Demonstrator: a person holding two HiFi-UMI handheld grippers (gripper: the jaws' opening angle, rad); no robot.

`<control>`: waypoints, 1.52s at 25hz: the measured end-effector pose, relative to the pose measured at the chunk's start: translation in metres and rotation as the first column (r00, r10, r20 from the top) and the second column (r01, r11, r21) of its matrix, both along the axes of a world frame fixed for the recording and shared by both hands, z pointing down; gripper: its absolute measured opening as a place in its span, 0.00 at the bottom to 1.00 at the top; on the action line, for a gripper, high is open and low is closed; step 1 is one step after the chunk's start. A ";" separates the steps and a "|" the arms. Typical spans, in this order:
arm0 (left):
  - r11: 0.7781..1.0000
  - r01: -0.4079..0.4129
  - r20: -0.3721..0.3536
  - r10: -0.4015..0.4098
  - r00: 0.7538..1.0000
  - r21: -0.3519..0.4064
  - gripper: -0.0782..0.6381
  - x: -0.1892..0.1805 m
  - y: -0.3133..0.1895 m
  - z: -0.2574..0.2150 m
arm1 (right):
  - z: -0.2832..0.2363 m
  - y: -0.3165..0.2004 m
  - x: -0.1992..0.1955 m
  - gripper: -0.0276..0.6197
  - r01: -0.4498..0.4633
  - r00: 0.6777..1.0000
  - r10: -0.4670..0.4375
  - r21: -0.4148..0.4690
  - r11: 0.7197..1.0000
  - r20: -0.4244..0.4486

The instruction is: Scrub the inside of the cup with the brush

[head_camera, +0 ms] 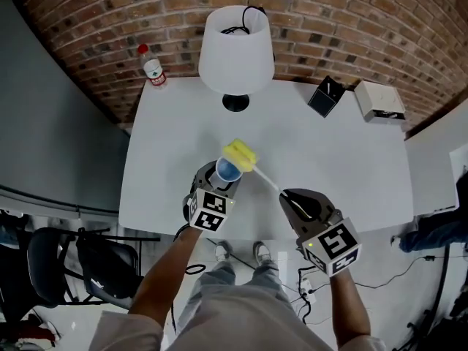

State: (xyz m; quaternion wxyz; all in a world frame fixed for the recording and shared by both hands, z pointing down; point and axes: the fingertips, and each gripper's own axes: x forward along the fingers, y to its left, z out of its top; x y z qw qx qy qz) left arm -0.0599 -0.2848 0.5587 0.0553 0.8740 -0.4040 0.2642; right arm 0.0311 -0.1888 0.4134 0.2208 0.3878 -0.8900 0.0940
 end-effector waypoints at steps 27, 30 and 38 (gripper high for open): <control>0.976 -0.156 0.370 0.090 0.925 0.152 0.47 -0.008 0.033 -0.058 | -0.051 0.038 -0.005 0.08 0.661 0.611 -0.498 0.052 0.748 -0.615; 0.972 -0.170 0.401 0.093 0.911 0.161 0.47 -0.004 0.034 -0.061 | -0.045 0.041 -0.004 0.08 0.703 0.547 -0.482 0.062 0.709 -0.684; 0.967 -0.157 0.483 0.040 0.875 0.203 0.47 -0.010 0.031 -0.065 | -0.038 0.036 -0.005 0.08 0.615 0.638 -0.478 0.026 0.788 -0.604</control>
